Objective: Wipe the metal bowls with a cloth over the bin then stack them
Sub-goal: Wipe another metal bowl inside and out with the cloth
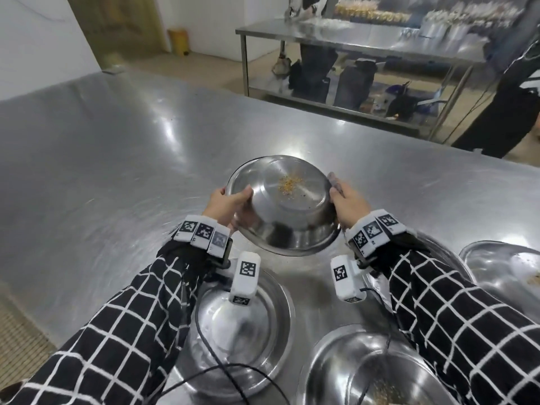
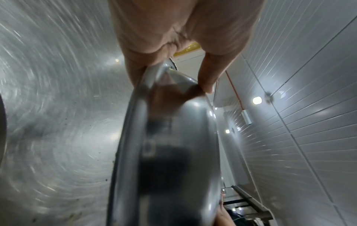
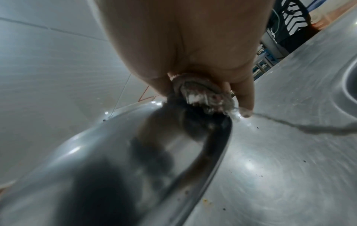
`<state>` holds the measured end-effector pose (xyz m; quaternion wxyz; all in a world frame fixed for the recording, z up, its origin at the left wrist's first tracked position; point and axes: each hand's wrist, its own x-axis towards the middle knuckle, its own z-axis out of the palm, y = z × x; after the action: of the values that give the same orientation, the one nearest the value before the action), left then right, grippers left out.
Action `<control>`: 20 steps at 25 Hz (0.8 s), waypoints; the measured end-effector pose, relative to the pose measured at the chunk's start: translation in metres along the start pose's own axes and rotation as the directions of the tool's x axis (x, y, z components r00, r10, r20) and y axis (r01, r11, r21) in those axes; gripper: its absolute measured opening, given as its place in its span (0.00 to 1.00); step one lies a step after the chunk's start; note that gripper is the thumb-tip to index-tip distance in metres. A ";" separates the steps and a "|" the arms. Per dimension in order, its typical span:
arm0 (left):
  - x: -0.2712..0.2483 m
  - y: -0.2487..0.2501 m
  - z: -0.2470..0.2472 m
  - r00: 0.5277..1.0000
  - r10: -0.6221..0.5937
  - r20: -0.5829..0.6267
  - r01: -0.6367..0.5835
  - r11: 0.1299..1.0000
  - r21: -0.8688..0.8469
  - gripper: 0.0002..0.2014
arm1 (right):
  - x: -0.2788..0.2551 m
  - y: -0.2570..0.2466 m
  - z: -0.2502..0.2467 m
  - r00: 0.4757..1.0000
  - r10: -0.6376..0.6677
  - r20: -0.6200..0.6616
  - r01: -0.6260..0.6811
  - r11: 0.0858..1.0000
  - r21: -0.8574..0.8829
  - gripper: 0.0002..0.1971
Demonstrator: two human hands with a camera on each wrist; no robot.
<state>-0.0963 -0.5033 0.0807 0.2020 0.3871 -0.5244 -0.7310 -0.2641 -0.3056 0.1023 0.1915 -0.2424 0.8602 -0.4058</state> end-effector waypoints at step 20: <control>-0.282 -0.053 0.158 0.666 -0.060 0.744 -0.095 0.982 0.164 0.35 | -0.424 0.082 -0.155 0.620 0.373 -0.690 -0.320 0.923 0.212 0.21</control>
<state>-0.0385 -0.1896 0.1550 -0.0605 0.0666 -0.6315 -0.7702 -0.0241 0.0761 0.1856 -0.0777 0.1130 0.8813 -0.4522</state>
